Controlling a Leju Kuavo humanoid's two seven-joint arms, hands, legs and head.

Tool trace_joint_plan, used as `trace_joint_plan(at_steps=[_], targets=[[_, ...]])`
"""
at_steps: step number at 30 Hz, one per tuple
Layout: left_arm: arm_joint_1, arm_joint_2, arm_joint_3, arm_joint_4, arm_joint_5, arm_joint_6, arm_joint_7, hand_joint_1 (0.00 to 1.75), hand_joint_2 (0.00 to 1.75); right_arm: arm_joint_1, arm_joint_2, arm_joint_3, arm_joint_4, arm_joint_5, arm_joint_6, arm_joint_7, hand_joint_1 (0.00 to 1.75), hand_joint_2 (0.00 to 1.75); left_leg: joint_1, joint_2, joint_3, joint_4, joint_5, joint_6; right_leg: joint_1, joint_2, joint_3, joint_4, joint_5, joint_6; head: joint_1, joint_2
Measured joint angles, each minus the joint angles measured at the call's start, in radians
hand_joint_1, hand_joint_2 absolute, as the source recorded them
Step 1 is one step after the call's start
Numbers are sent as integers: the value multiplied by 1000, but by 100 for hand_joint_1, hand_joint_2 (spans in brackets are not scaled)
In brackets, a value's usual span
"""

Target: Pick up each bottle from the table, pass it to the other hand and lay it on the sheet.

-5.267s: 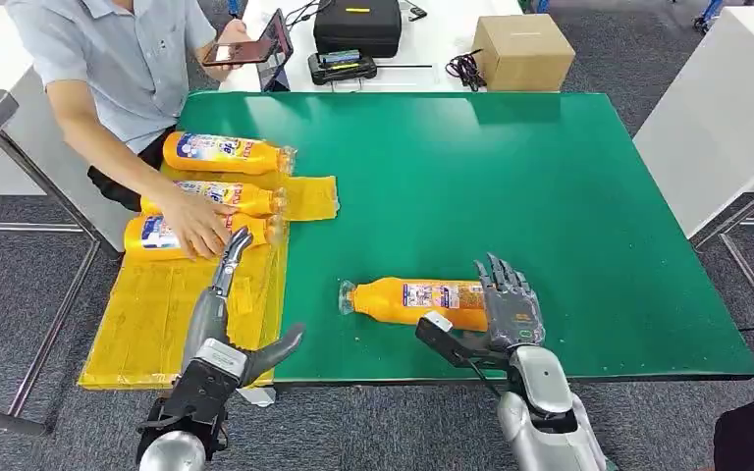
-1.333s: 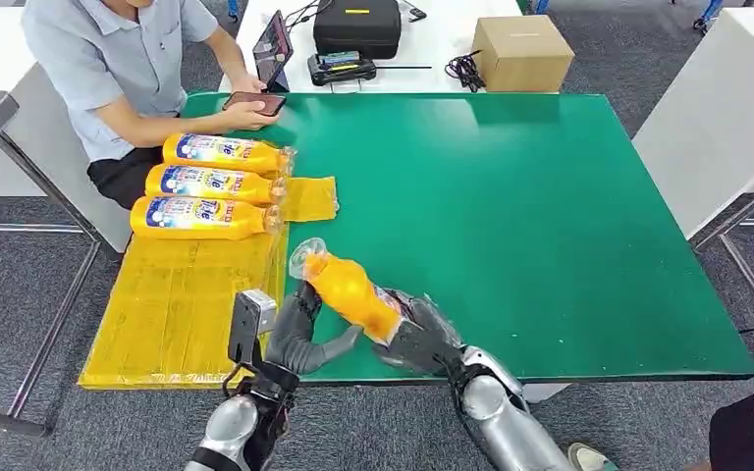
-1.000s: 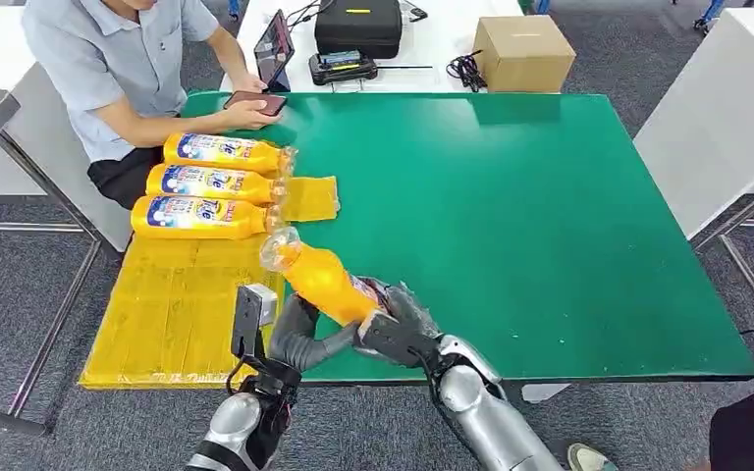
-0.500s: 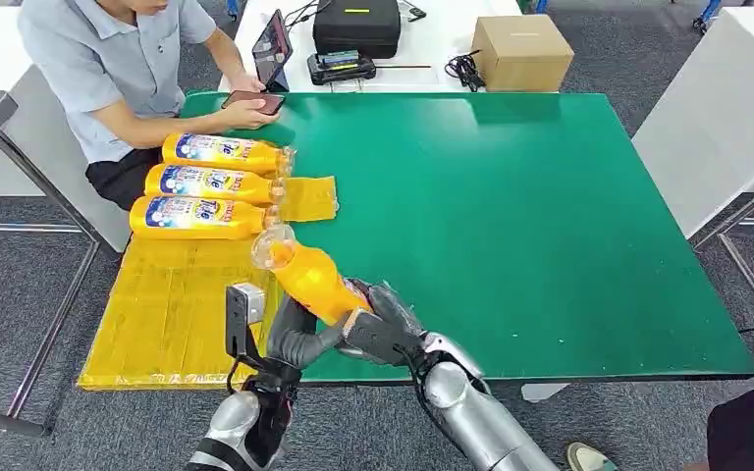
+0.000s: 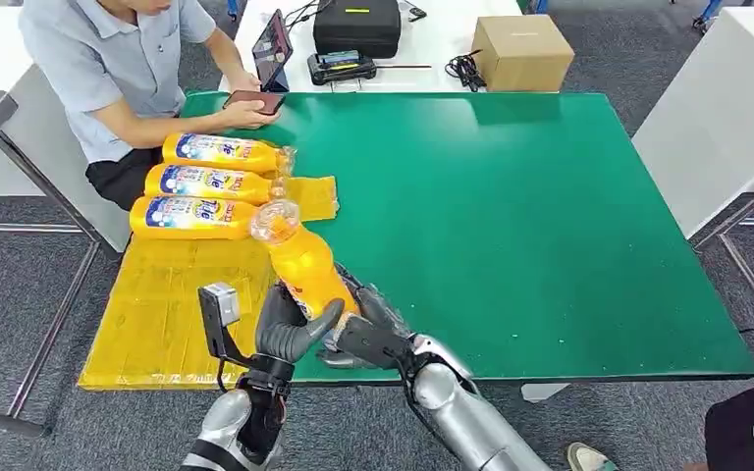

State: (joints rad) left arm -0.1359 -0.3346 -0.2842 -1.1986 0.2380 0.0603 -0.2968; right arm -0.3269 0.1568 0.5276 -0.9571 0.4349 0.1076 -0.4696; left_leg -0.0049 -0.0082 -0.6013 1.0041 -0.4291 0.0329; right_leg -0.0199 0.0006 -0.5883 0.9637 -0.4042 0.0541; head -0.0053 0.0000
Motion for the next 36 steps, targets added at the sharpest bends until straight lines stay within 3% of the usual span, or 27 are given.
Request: trace_joint_plan(at_steps=[15,22,26,36], targets=[[19,6,-15,-122,-103,151,-48,175,175,35,17,-3,18,-9,-30,21,0,175,0,0,-1,0,0,0,0,0,-1,0,0,0,0,0],[23,38,-17,-188,-850,308,-27,175,175,96,8,-29,18,8,-32,2,0,175,0,0,-2,0,0,0,0,0,-1,0,0,0,0,0],[14,60,12,-209,-1147,351,26,175,175,93,8,-40,19,11,-23,-8,0,175,0,0,-2,0,0,0,0,0,-1,0,0,0,0,0],[-61,106,105,-181,-1338,419,61,175,175,60,11,-45,42,6,-9,-24,0,175,0,0,-2,0,1,0,0,0,-1,1,0,0,0,0]])
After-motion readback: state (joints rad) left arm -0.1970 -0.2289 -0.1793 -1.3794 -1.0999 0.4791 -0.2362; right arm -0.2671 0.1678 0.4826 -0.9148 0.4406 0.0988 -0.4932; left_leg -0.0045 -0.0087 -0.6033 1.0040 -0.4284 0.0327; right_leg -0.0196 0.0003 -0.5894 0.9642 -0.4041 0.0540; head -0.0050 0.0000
